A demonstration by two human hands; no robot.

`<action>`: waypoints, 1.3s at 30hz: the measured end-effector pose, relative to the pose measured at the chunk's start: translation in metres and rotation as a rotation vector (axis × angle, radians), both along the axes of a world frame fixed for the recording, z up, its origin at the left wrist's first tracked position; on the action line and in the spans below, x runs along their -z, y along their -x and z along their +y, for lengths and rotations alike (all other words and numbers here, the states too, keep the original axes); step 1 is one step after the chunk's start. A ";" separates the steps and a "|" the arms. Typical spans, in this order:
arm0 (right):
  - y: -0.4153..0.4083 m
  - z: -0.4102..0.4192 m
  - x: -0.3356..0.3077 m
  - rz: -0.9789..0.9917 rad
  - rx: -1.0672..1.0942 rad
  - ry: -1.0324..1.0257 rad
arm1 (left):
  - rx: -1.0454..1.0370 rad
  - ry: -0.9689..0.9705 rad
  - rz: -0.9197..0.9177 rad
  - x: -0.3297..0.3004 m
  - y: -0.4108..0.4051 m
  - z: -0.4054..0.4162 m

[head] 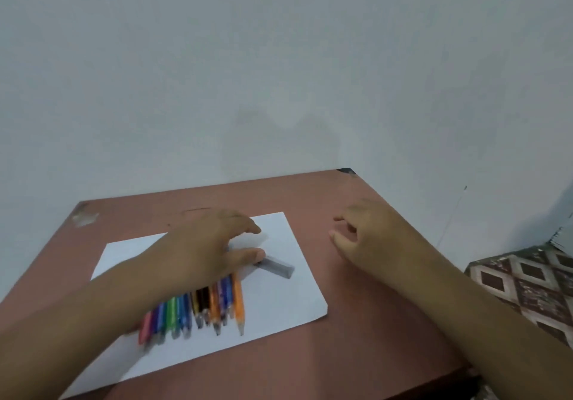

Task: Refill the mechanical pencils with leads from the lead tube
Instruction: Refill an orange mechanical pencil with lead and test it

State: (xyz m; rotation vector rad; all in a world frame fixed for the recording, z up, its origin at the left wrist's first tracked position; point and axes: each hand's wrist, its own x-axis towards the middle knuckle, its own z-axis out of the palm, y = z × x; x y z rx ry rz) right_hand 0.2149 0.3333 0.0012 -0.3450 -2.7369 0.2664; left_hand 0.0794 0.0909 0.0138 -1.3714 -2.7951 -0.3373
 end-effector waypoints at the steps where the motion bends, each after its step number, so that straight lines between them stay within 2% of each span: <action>1: 0.005 -0.006 0.000 0.020 -0.075 0.002 | -0.020 -0.004 -0.007 0.000 0.002 -0.012; 5: 0.027 -0.037 0.000 0.002 -0.320 0.013 | -0.113 0.028 -0.045 0.005 0.003 -0.055; 8: 0.045 -0.061 -0.004 -0.115 -0.452 -0.069 | -0.157 0.037 -0.074 0.009 0.002 -0.076; 14: 0.061 -0.080 0.002 -0.174 -0.733 -0.192 | -0.181 0.021 -0.141 0.017 0.008 -0.098; 20: 0.068 -0.071 0.015 -0.028 -0.947 -0.233 | -0.141 0.034 -0.092 0.022 0.015 -0.100; 24: 0.073 -0.076 0.011 0.044 -1.086 -0.291 | -0.143 -0.013 -0.125 0.018 0.020 -0.100; 36: 0.081 -0.063 0.016 0.088 -1.095 -0.480 | -0.203 -0.091 -0.189 0.013 0.027 -0.091; 39: 0.084 -0.060 0.014 0.037 -0.946 -0.416 | -0.220 -0.131 -0.191 0.010 0.026 -0.085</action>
